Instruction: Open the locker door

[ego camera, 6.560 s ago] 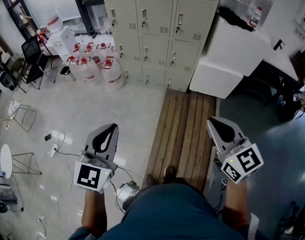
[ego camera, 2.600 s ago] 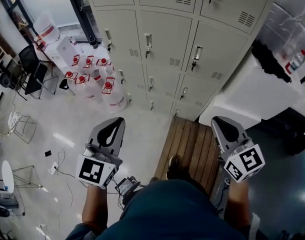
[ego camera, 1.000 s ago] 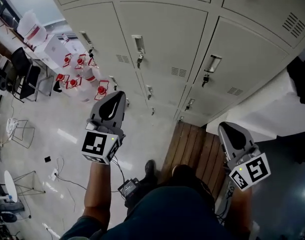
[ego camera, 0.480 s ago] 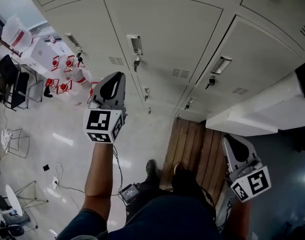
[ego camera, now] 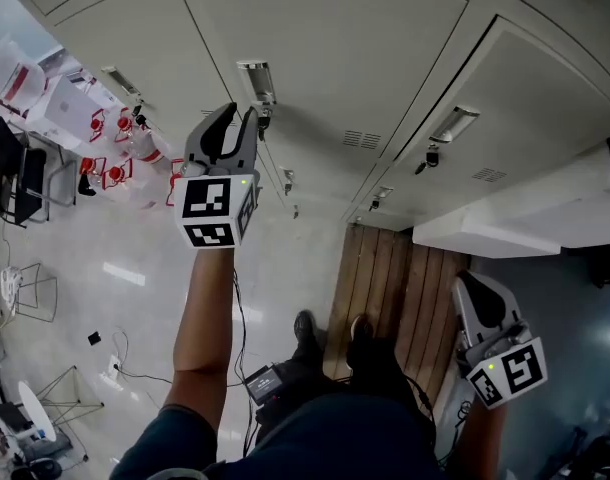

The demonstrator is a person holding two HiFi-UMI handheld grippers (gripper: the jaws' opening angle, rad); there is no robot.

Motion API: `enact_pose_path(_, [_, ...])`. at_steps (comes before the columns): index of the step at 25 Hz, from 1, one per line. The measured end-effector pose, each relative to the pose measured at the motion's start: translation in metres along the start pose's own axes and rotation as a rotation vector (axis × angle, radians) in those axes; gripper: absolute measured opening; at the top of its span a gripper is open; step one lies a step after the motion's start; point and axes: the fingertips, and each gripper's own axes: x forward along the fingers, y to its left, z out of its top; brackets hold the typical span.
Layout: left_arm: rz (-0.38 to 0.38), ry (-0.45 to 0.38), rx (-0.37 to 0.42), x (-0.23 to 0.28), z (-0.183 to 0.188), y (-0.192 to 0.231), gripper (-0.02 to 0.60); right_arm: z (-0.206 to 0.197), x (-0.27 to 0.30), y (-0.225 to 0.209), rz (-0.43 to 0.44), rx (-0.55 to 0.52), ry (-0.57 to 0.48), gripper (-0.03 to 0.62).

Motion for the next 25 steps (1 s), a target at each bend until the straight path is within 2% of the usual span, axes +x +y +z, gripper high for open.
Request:
enact_pose_path(4, [0.03,-0.001,0.015,0.021,-0.004,0.003,0.133,-0.012,0.005,-0.008,-0.026,0.019,0.026,0.037])
enact_pose_path(11, [0.105,-0.004,0.062,0.04,-0.007,0.01,0.135,-0.029,0.01,-0.014,-0.059,0.047,0.059,0.037])
enact_pose_path(13, [0.122,-0.004,0.075,0.043,-0.007,0.01,0.125,-0.031,0.011,-0.013,-0.064,0.051,0.063,0.037])
enact_pose_path(16, [0.14,-0.012,0.101,0.045,-0.005,0.008,0.07,-0.032,0.012,-0.011,-0.067,0.054,0.064,0.037])
enact_pose_path(18, [0.153,-0.006,0.123,0.045,-0.005,0.007,0.064,-0.032,0.011,-0.009,-0.066,0.055,0.063,0.037])
enact_pose_path(19, [0.159,0.001,0.129,0.046,-0.006,0.008,0.093,-0.033,0.011,-0.008,-0.065,0.055,0.063,0.038])
enact_pose_path(21, [0.169,0.016,0.128,0.047,-0.01,0.011,0.195,-0.035,0.011,-0.007,-0.064,0.056,0.064,0.037])
enact_pose_path(25, [0.181,0.011,0.102,0.05,-0.012,0.017,0.164,-0.038,0.011,-0.003,-0.065,0.055,0.071,0.037])
